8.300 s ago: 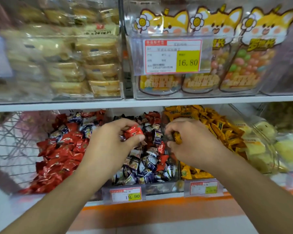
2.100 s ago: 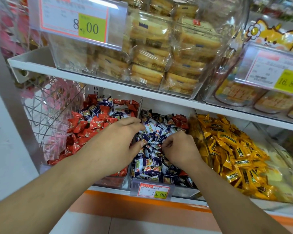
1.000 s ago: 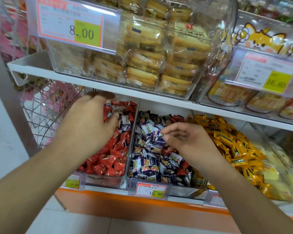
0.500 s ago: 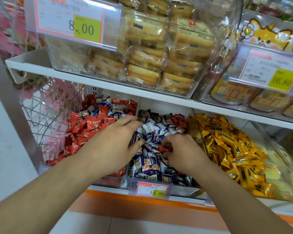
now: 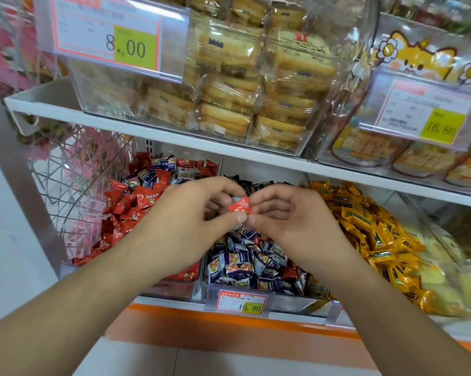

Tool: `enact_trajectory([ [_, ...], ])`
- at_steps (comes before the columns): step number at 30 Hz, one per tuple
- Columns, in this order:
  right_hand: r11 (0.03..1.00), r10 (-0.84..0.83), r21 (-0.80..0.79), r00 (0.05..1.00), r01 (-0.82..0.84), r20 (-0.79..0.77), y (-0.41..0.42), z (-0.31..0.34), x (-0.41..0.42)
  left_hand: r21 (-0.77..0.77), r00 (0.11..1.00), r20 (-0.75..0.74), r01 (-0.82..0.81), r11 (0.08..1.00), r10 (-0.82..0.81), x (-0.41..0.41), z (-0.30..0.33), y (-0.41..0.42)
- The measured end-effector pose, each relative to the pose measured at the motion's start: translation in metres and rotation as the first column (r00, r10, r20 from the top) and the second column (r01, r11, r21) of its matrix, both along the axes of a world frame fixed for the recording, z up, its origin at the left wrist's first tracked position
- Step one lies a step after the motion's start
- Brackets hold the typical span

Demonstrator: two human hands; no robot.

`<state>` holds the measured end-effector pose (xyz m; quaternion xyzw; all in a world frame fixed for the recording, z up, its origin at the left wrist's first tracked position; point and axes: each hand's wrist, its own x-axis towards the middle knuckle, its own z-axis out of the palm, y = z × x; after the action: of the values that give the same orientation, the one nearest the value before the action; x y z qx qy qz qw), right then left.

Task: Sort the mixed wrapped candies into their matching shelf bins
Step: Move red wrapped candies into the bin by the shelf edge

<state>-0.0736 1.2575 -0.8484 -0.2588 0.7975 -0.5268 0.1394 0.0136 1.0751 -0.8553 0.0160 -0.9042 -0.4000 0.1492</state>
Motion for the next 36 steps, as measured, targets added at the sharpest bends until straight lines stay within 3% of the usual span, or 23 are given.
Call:
enact_trajectory([
  [4, 0.999, -0.050, -0.004, 0.998, 0.050, -0.040, 0.012, 0.003, -0.006, -0.026, 0.977, -0.058, -0.209, 0.977, 0.208, 0.004, 0.011, -0.016],
  [8, 0.954, -0.158, 0.189, 0.927, 0.232, -0.341, 0.044, -0.002, -0.026, -0.326, 0.897, -0.019, -0.423, 0.845, 0.442, 0.005, 0.013, -0.029],
  [12, 0.841, -0.098, 0.421, 0.862, 0.339, -0.498, 0.071, 0.002, -0.031, -0.356, 0.964, -0.021, -0.257, 0.899, 0.267, 0.000, 0.009, -0.007],
  [19, 0.786, 0.037, 0.552, 0.870, 0.279, -0.492, 0.093, 0.001, -0.032, -0.352, 0.994, 0.102, 0.064, 0.934, -0.029, -0.029, -0.011, 0.044],
  [24, 0.799, 0.044, 0.545, 0.880, 0.252, -0.472, 0.092, -0.006, -0.037, -0.189, 0.978, 0.210, 0.055, 0.980, -0.014, -0.078, -0.038, 0.071],
  [30, 0.829, 0.027, 0.514, 0.901, 0.221, -0.432, 0.098, -0.008, -0.042, -0.218, 0.932, 0.361, 0.074, 0.973, 0.010, -0.116, -0.063, 0.078],
  [36, 0.852, 0.020, 0.483, 0.909, 0.202, -0.415, 0.098, -0.012, -0.045, -0.307, 0.938, 0.346, 0.099, 0.947, 0.014, -0.121, -0.071, 0.080],
])
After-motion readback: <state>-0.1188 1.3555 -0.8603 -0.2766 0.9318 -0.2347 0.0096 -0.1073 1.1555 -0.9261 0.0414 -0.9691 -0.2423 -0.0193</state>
